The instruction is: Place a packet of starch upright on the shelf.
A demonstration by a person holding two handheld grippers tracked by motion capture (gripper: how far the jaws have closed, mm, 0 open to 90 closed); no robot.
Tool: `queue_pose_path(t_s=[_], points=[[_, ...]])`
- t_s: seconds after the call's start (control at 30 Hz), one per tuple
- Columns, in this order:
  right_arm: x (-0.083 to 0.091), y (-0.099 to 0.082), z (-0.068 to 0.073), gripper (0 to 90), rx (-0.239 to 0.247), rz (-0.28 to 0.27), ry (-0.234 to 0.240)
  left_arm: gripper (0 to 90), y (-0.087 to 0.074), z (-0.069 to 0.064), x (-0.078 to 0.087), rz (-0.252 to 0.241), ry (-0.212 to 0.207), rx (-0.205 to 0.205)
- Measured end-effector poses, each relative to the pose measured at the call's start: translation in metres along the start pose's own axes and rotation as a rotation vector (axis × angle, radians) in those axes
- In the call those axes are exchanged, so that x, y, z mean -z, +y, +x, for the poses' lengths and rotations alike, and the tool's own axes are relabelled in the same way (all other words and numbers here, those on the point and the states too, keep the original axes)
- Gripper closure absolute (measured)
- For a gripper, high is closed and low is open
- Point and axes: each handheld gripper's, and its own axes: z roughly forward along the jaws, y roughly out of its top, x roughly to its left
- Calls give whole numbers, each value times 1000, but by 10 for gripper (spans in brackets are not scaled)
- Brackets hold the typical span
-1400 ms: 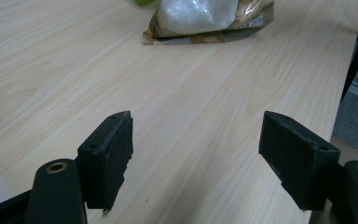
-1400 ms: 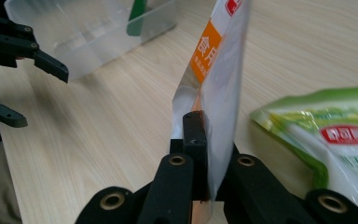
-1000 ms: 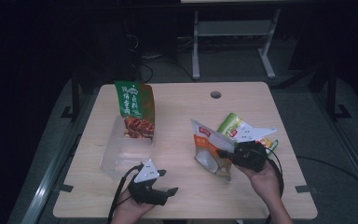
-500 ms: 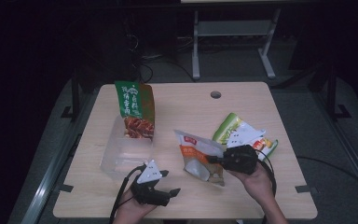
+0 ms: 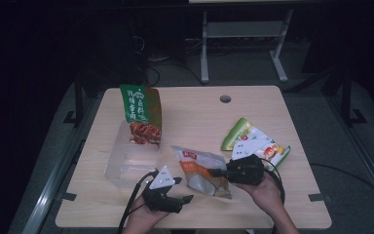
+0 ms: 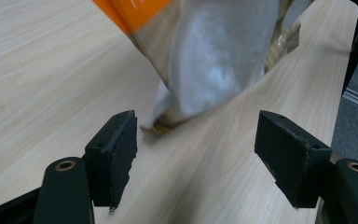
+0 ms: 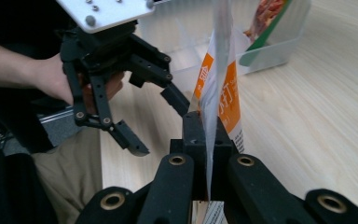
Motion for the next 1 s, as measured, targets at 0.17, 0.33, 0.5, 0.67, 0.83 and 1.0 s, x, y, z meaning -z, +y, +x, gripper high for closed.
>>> queue_pose_path(t_s=[0.17, 0.33, 0.5, 0.67, 0.83, 1.0], points=[[-7, -3, 4, 894, 25, 7, 61, 340, 1, 3, -1, -15, -9, 22], [-8, -4, 4, 892, 54, 20, 75, 478, 8, 7, -5, -33, -66, 29], [-4, -11, -2, 890, 32, 28, 39, 712, 13, 2, -9, -54, -64, 5], [-4, -14, -5, 878, 20, 28, 23, 842, 13, 1, -8, -61, -54, -12], [-9, -16, -5, 811, 21, 83, -13, 872, 12, 0, -7, -68, -48, -2], [-14, -15, -3, 748, 14, 96, -21, 883, 11, -2, -7, -70, -44, -16]])
